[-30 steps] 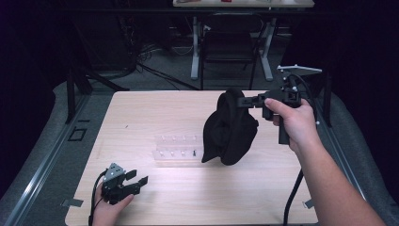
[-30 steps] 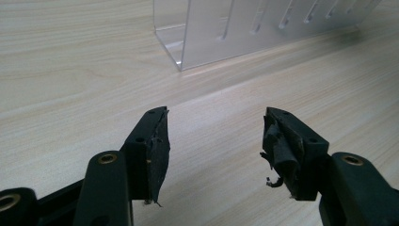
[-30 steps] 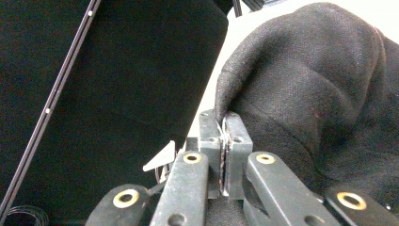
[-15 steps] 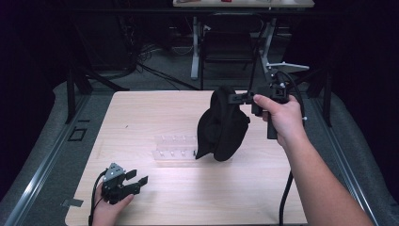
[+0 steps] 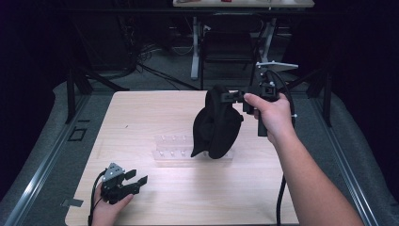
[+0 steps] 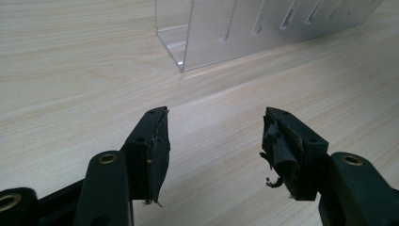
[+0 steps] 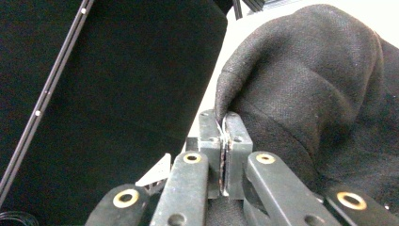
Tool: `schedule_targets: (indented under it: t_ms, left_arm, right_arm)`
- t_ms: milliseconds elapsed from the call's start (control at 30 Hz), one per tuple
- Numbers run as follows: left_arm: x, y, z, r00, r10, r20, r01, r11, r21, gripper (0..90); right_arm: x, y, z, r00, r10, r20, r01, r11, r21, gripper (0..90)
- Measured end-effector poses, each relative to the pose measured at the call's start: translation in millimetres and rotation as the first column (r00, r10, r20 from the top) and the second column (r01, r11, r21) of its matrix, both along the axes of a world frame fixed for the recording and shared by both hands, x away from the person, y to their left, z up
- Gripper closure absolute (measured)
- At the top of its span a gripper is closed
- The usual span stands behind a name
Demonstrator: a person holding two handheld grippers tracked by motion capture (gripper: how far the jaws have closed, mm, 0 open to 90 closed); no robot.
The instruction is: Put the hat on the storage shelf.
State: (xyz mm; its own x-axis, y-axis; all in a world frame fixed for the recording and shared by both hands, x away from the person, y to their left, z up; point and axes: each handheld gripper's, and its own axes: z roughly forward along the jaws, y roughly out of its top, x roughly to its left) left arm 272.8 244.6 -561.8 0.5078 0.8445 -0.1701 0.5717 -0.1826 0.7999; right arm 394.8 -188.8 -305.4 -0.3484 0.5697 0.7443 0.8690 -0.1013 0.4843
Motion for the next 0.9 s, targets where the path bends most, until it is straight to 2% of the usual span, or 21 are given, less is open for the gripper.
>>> schedule_targets:
  t_ms: [733,900]
  left_arm:
    - [0.0,-4.5,1.8,0.9999,-0.006,0.011,0.006,1.0,-0.001,42.0]
    - [-0.6,-4.9,2.8,0.9999,-0.004,0.015,0.005,1.0,-0.006,42.0]
  right_arm:
    - [4.8,3.0,-7.2,0.9999,-0.011,-0.004,0.011,1.0,-0.023,88.5]
    - [5.6,5.0,-9.5,1.0,-0.008,-0.002,0.008,1.0,-0.004,88.4]
